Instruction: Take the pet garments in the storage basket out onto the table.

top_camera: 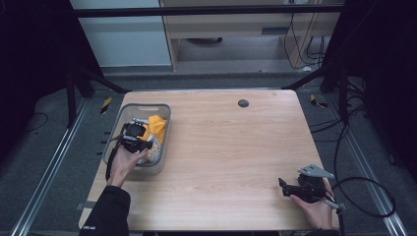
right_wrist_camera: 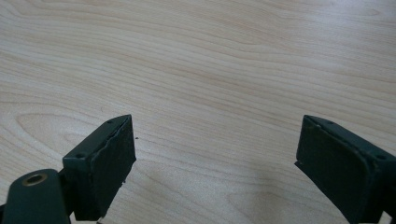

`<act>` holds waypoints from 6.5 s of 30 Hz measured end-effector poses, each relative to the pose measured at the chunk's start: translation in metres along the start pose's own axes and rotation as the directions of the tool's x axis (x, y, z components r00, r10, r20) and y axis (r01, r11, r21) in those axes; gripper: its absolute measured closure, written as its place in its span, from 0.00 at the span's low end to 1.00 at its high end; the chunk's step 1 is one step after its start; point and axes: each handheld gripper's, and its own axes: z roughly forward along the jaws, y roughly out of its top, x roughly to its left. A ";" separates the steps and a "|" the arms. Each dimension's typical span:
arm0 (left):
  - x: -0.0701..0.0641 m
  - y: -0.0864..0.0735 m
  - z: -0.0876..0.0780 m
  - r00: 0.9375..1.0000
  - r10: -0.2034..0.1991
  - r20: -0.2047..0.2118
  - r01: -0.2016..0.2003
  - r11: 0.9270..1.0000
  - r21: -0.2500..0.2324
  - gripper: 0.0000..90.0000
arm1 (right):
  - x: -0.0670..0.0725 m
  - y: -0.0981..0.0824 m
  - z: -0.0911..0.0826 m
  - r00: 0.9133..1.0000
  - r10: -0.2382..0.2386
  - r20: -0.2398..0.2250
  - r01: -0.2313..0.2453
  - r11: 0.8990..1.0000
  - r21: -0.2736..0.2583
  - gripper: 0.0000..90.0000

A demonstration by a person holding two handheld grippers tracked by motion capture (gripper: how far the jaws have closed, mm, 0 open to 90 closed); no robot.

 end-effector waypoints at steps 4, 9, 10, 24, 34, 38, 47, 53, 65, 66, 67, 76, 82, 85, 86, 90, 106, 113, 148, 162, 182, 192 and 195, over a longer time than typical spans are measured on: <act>0.006 -0.001 -0.012 1.000 -0.009 0.002 0.009 1.000 -0.026 0.91 | 0.000 0.000 0.000 1.000 0.000 0.001 0.000 1.000 0.000 0.13; 0.008 0.000 -0.023 1.000 -0.008 0.003 0.008 0.999 -0.048 0.91 | 0.000 0.000 0.000 1.000 0.001 -0.001 -0.001 1.000 -0.001 0.13; 0.008 0.000 -0.026 1.000 -0.007 0.003 0.007 0.998 -0.055 0.91 | 0.000 0.000 0.000 1.000 0.000 0.000 0.000 1.000 0.000 0.13; 0.008 0.004 -0.055 1.000 0.022 0.004 -0.021 0.993 -0.115 0.91 | 0.000 0.000 -0.001 1.000 0.003 0.001 -0.003 1.000 -0.005 0.13; 0.008 0.005 -0.078 0.999 0.041 0.005 -0.040 0.988 -0.151 0.92 | 0.000 0.000 -0.001 1.000 0.003 0.001 -0.003 1.000 -0.005 0.13; 0.008 0.003 -0.085 0.999 0.053 0.011 -0.051 0.986 -0.160 0.92 | 0.000 0.000 -0.001 1.000 0.003 0.002 -0.003 1.000 -0.006 0.13; -0.002 0.003 -0.099 0.994 0.102 0.037 -0.094 0.979 -0.184 0.92 | 0.000 0.000 -0.001 1.000 -0.001 0.004 0.001 1.000 -0.007 0.13; -0.012 0.004 -0.107 0.988 0.146 0.049 -0.133 0.971 -0.198 0.92 | 0.000 0.000 -0.002 1.000 -0.001 0.005 0.001 1.000 -0.010 0.13; -0.037 0.011 -0.125 0.971 0.228 0.072 -0.207 0.952 -0.225 0.92 | -0.001 0.000 -0.002 1.000 0.000 0.004 0.000 1.000 -0.013 0.13; -0.040 0.011 -0.126 0.969 0.235 0.076 -0.212 0.950 -0.229 0.92 | -0.001 0.000 -0.002 1.000 0.000 0.004 0.000 1.000 -0.015 0.13; -0.042 0.012 -0.127 0.968 0.239 0.079 -0.215 0.948 -0.233 0.92 | -0.001 0.000 -0.002 1.000 0.004 0.002 -0.004 1.000 -0.014 0.13; -0.061 0.016 -0.132 0.952 0.291 0.092 -0.261 0.933 -0.248 0.92 | -0.001 0.000 -0.003 1.000 0.000 0.003 0.000 1.000 -0.017 0.13; -0.075 0.019 -0.132 0.942 0.319 0.106 -0.284 0.923 -0.258 0.92 | -0.002 0.000 -0.004 1.000 0.006 0.001 -0.006 1.000 -0.020 0.13; -0.082 0.020 -0.131 0.935 0.334 0.118 -0.295 0.919 -0.261 0.92 | -0.002 0.000 -0.004 1.000 0.006 0.003 -0.006 1.000 -0.019 0.13; -0.084 0.020 -0.130 0.932 0.342 0.119 -0.303 0.917 -0.258 0.92 | -0.002 0.000 -0.004 1.000 0.006 0.003 -0.006 1.000 -0.019 0.13; -0.095 0.023 -0.128 0.923 0.358 0.139 -0.314 0.912 -0.264 0.92 | -0.002 0.000 -0.004 1.000 0.005 0.004 -0.005 1.000 -0.021 0.13; -0.130 0.022 -0.106 0.886 0.420 0.196 -0.362 0.891 -0.276 0.92 | -0.002 0.000 -0.005 1.000 0.002 0.006 -0.002 1.000 -0.028 0.14; -0.144 0.022 -0.094 0.870 0.443 0.219 -0.378 0.882 -0.282 0.92 | -0.002 0.000 -0.005 1.000 -0.004 0.008 0.004 1.000 -0.030 0.14; -0.184 0.017 -0.038 0.825 0.475 0.307 -0.422 0.878 -0.225 0.92 | -0.002 -0.001 -0.005 1.000 -0.012 0.011 0.013 1.000 -0.027 0.14; -0.192 0.010 -0.011 0.822 0.472 0.317 -0.436 0.881 -0.181 0.92 | -0.002 -0.001 -0.005 1.000 -0.011 0.010 0.011 1.000 -0.024 0.14; -0.198 -0.001 0.019 0.814 0.473 0.337 -0.456 0.880 -0.133 0.90 | -0.002 -0.001 -0.005 1.000 -0.016 0.013 0.016 1.000 -0.019 0.14; -0.199 -0.003 0.023 0.815 0.466 0.343 -0.451 0.883 -0.130 0.84 | -0.002 -0.001 -0.005 1.000 -0.018 0.013 0.018 1.000 -0.018 0.14; -0.199 -0.003 0.023 0.815 0.466 0.344 -0.451 0.883 -0.130 0.81 | -0.002 -0.001 -0.005 1.000 -0.018 0.013 0.018 1.000 -0.018 0.14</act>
